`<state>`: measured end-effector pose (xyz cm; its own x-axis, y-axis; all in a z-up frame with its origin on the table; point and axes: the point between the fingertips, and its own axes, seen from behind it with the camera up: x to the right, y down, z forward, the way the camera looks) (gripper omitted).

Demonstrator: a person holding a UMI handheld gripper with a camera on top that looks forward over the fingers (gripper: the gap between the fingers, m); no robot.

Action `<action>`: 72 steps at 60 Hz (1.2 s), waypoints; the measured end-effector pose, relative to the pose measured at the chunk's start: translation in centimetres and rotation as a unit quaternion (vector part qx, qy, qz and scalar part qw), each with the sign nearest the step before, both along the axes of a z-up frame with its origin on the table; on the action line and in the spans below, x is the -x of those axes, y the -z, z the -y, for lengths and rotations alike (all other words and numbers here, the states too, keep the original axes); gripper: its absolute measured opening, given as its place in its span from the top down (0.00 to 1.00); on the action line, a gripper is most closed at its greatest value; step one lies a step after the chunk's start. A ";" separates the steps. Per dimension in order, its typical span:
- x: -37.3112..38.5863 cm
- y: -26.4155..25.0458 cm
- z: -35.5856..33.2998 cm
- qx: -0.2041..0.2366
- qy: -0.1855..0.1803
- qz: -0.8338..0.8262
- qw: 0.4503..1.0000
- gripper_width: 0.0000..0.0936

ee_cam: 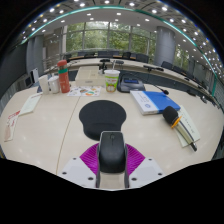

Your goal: Arrange mouse

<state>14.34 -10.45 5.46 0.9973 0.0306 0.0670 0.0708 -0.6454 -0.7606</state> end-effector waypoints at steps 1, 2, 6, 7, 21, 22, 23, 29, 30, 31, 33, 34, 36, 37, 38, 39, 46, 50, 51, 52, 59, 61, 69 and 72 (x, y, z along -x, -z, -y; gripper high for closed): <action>0.1 -0.9 -0.8 -0.008 0.005 -0.002 1.000 0.66; 0.3 -1.8 -1.7 -0.017 0.008 -0.005 1.000 0.66; 0.8 -4.8 -5.7 -0.045 0.015 -0.006 0.999 0.66; 0.9 -5.5 -6.7 -0.053 0.017 -0.005 0.998 0.66; 3.4 -3.7 -18.6 -0.051 0.017 -0.015 0.998 0.66; 3.6 -2.8 -19.1 -0.048 0.016 -0.015 0.999 0.66; 3.8 -2.3 -19.5 -0.041 0.016 -0.015 0.999 0.66; 4.5 2.0 -20.7 -0.004 0.018 -0.021 1.000 0.66; 4.6 2.5 -20.7 0.001 0.019 -0.022 1.000 0.66; 4.6 3.0 -20.7 0.007 0.020 -0.022 1.000 0.66; 4.6 3.9 -20.8 0.015 0.024 -0.021 0.999 0.66; 4.6 4.3 -20.7 0.018 0.024 -0.020 0.999 0.65; 4.6 5.0 -20.6 0.026 0.025 -0.019 0.999 0.63; 4.5 5.4 -20.7 0.029 0.027 -0.020 0.999 0.61; 4.4 5.7 -20.6 0.032 0.029 -0.020 0.999 0.59; 4.4 5.9 -20.5 0.035 0.031 -0.020 0.999 0.58; 4.3 6.4 -19.8 0.048 0.036 -0.024 0.998 0.37; 4.5 5.3 -19.0 0.045 0.033 -0.022 0.998 0.07; 4.5 4.9 -18.8 0.043 0.032 -0.020 0.998 0.09; 4.4 4.4 -18.7 0.041 0.032 -0.017 0.998 0.11; 4.0 0.3 -16.1 0.021 0.035 0.013 0.999 0.08; 4.2 -0.9 -15.0 0.018 0.036 0.017 0.999 0.09; 5.5 -6.2 -9.2 -0.001 0.036 0.013 0.999 0.09; 5.8 -8.0 -6.6 -0.009 0.041 0.010 0.999 0.09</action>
